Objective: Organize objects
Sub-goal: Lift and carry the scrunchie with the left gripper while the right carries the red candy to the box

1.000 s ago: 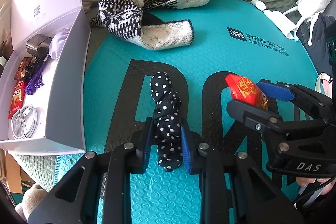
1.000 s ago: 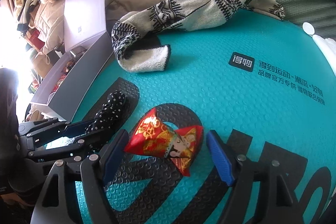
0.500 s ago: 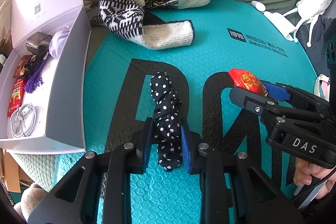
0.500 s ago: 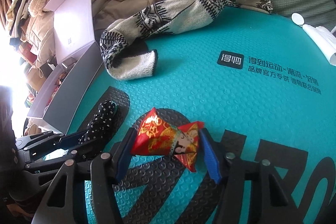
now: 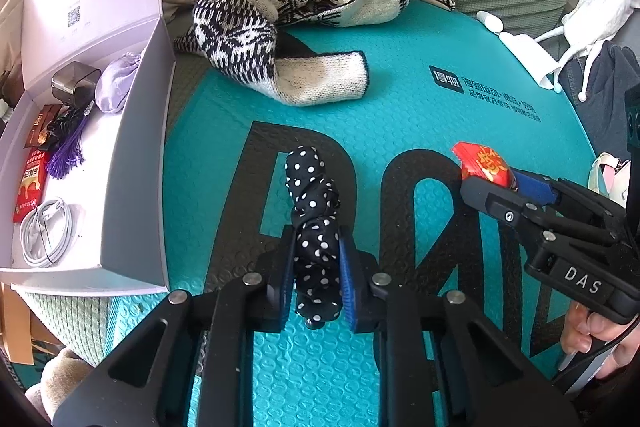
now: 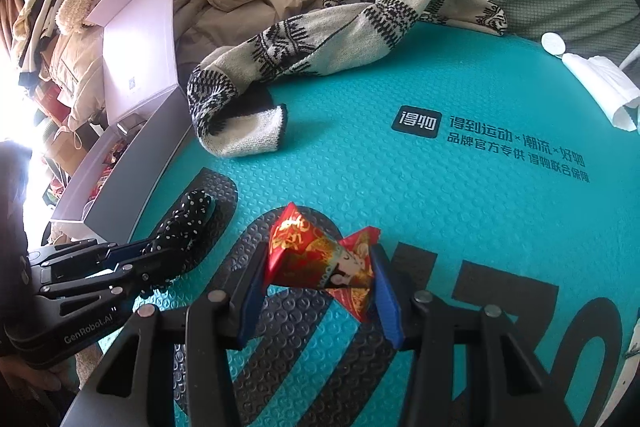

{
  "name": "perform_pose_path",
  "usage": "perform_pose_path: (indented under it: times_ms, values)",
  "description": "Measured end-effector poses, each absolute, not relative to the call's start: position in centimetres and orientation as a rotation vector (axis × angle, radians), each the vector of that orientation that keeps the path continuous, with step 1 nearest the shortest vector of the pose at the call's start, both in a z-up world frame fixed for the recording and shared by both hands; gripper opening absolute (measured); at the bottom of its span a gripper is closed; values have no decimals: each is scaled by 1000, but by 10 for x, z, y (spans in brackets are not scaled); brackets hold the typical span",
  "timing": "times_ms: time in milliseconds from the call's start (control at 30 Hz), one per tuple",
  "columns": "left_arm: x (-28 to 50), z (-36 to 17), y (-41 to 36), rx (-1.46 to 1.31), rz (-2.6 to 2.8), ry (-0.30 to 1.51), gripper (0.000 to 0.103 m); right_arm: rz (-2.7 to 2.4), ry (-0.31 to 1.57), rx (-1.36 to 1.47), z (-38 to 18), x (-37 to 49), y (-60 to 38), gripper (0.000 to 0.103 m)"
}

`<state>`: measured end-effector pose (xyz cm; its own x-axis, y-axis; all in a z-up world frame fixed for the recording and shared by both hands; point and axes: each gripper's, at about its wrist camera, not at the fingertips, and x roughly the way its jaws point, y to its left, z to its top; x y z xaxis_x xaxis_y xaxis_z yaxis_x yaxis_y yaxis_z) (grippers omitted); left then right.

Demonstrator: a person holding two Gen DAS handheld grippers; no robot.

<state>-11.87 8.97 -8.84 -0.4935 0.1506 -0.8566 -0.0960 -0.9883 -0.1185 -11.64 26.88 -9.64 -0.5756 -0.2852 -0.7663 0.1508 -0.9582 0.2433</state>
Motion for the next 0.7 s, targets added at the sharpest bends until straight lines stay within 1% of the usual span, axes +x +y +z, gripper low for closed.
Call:
perform_pose_path:
  times_ms: [300,467,700]
  values:
    - [-112,-70,79,-1460,2616,-135,17,-2565,-184,1247,-82,-113,264,49]
    - [-104,-55,75,-1447,2649,-115,17,-2536,-141,1232,-74,-112,256,49]
    - [-85,-35,51,-1445,2734,-161,17,-2461,-73,1170,-58,-112,231,49]
